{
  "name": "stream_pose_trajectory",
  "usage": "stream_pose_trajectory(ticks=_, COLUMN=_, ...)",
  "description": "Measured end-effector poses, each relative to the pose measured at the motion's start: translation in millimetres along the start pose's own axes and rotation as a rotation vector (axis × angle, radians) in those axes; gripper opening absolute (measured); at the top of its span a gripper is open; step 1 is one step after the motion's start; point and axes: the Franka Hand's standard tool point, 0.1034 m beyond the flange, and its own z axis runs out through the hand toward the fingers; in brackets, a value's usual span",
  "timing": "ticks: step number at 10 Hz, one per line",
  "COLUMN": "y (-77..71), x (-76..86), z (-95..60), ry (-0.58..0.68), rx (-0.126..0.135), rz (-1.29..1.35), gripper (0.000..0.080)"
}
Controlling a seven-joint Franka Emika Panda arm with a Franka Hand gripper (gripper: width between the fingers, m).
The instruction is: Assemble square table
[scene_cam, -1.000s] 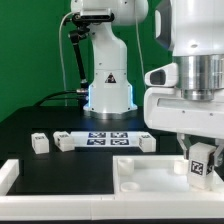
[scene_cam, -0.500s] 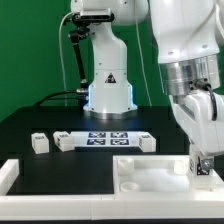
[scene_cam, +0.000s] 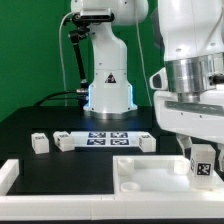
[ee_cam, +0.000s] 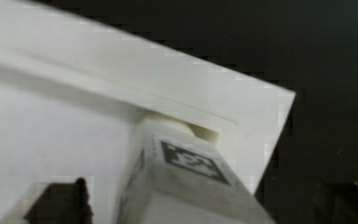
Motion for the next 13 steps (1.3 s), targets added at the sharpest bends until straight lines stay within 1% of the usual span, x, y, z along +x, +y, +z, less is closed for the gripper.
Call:
stream_pose_trajectory(ticks=2, y=0.4, x=1.4, z=0.0, ry=0.003, rx=-0.002, rz=-0.134, gripper=0.0648)
stream_pose_trajectory(ticks=3, y=-0.1, x=2.8, z=-1.4, ry=0.007, rx=-0.011, rz=-0.276, gripper=0.0648)
stream_pose_trajectory(ticks=4, y=-3.8, x=6.7, z=-6.5, ry=0.018, rx=-0.036, rz=-0.517, gripper=0.0649)
stream_pose_trajectory(ticks=5, y=-3.5, x=9.3, z=-6.9, ry=0.016, rx=-0.039, rz=-0.658, gripper=0.0649)
stream_pose_trajectory(ticks=7, y=-1.8, x=9.7, z=-5.7, ry=0.014, rx=-0.041, rz=-0.700, gripper=0.0649)
stream_pose_trajectory(ticks=9, y=-1.6, x=10.0, z=-5.6, ry=0.015, rx=-0.041, rz=-0.666, gripper=0.0393)
stream_pose_trajectory(ticks=10, y=-0.9, x=11.2, z=-5.6, ry=0.016, rx=-0.043, rz=-0.619, gripper=0.0393)
stream_pose_trajectory(ticks=11, y=0.1, x=13.0, z=-5.4, ry=0.020, rx=-0.043, rz=-0.502, gripper=0.0291)
stream_pose_trajectory(ticks=13, y=1.7, x=14.9, z=-5.0, ry=0.023, rx=-0.044, rz=-0.341, gripper=0.0291)
